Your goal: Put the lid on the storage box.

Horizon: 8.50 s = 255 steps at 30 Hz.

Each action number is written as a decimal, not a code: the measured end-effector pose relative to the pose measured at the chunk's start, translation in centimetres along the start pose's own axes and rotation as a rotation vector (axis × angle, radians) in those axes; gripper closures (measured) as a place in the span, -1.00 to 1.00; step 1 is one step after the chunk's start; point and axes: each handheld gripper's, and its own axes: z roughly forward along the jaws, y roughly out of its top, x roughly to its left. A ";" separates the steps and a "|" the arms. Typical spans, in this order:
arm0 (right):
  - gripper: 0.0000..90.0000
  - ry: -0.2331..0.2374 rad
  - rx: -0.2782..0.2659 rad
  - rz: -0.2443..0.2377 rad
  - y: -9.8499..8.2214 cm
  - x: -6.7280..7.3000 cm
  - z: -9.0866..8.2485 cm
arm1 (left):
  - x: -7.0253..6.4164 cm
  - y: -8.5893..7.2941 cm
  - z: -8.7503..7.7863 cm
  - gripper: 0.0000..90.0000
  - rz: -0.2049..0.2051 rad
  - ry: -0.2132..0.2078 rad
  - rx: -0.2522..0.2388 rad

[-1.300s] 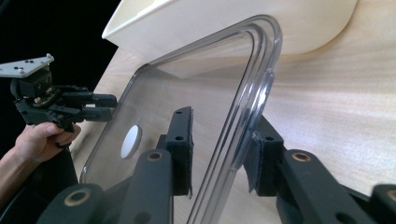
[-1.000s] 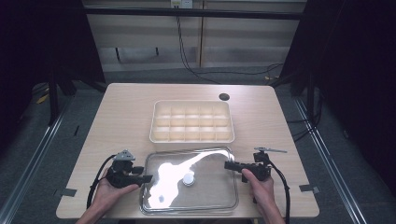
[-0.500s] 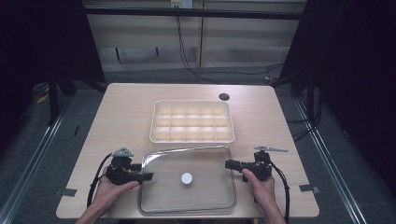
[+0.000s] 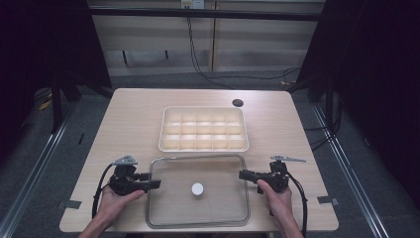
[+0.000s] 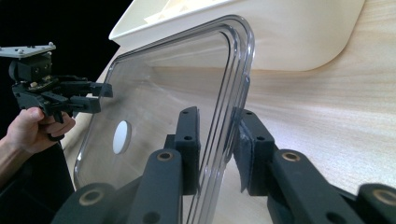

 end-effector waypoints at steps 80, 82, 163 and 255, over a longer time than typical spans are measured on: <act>0.61 -0.072 -0.207 -0.129 4.9 4.2 -4.5 | -2.6 5.9 -5.0 0.68 0.074 -0.038 -0.240; 0.61 -0.070 -0.215 -0.134 5.3 4.3 -4.6 | -2.7 6.3 -5.3 0.68 0.078 -0.039 -0.246; 0.60 -0.078 -0.263 -0.109 16.3 2.4 -1.1 | 2.1 16.6 -4.2 0.67 0.041 0.050 -0.284; 0.26 -0.332 -0.070 0.036 17.3 -4.0 7.0 | 9.5 17.1 4.5 0.40 -0.197 0.042 -0.096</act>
